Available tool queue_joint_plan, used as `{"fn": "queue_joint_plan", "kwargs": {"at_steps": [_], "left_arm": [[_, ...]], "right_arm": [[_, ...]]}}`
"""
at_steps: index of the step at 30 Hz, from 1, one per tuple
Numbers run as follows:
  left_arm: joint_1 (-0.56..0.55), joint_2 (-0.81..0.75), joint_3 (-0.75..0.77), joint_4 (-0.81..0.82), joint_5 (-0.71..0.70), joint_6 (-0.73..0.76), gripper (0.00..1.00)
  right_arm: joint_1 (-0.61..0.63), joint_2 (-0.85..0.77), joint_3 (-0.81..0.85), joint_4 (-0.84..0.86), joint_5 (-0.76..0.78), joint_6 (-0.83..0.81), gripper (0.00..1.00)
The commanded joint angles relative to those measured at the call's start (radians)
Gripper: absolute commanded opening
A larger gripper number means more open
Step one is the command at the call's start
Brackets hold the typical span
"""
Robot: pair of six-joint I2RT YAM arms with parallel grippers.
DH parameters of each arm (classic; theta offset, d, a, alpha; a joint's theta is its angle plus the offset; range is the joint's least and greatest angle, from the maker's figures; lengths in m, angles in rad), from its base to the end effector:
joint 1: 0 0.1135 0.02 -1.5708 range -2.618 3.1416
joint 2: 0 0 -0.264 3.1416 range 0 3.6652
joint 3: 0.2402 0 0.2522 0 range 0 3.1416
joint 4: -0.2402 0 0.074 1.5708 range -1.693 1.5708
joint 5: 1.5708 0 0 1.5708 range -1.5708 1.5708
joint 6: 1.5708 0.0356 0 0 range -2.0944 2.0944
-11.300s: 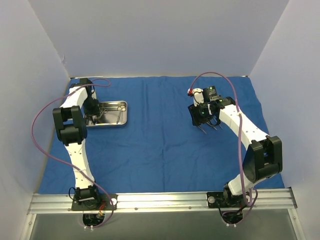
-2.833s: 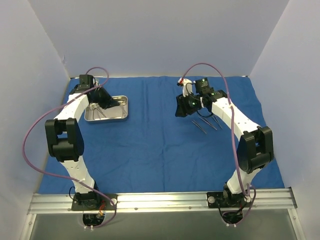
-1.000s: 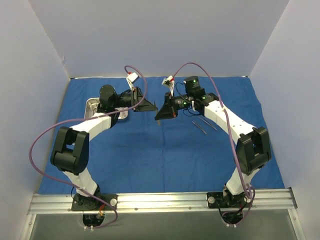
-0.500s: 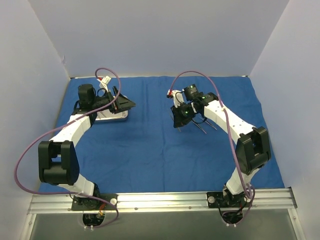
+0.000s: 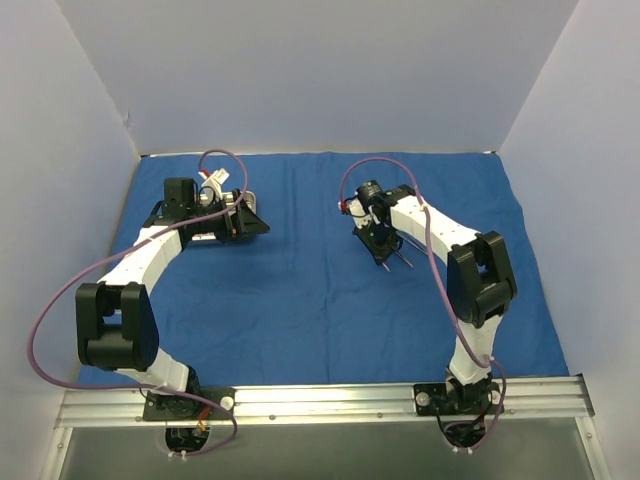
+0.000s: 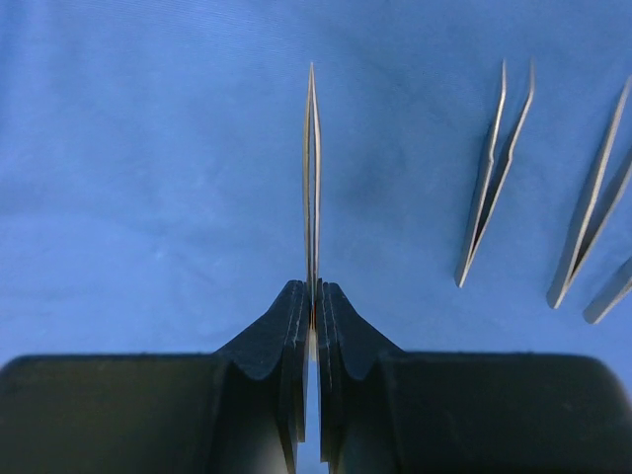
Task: Open and lay out the surgical kit
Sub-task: Place the medical item in the surgical kit.
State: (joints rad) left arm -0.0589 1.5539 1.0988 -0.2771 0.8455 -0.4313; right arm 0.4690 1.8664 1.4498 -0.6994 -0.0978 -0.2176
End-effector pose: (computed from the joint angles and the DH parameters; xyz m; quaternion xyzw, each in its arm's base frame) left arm 0.3324 -0.0463 0.2584 0.0099 0.8495 -0.4536 0.2693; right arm 0.3492 0.1809 0.2235 -0.3379 0.9126 0.0755 0.2174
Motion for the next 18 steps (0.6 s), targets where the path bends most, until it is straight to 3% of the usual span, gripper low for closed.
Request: {"fn": "queue_joint_plan", "kwargs": {"at_steps": [1,7,18], "left_arm": [[0.002,-0.017,0.059,-0.059,-0.025,0.049,0.94],[0.008,-0.026,0.085,-0.128,-0.095,0.081,0.94],[0.018,-0.011,0.088,-0.137,-0.076,0.089,0.94]], "right_arm": [[-0.015,0.030,0.041,-0.060,0.060,0.041,0.00],[-0.039,0.080,0.052,-0.038,0.064,0.046,0.00],[-0.076,0.142,0.066,-0.048,0.095,0.011,0.00]]}}
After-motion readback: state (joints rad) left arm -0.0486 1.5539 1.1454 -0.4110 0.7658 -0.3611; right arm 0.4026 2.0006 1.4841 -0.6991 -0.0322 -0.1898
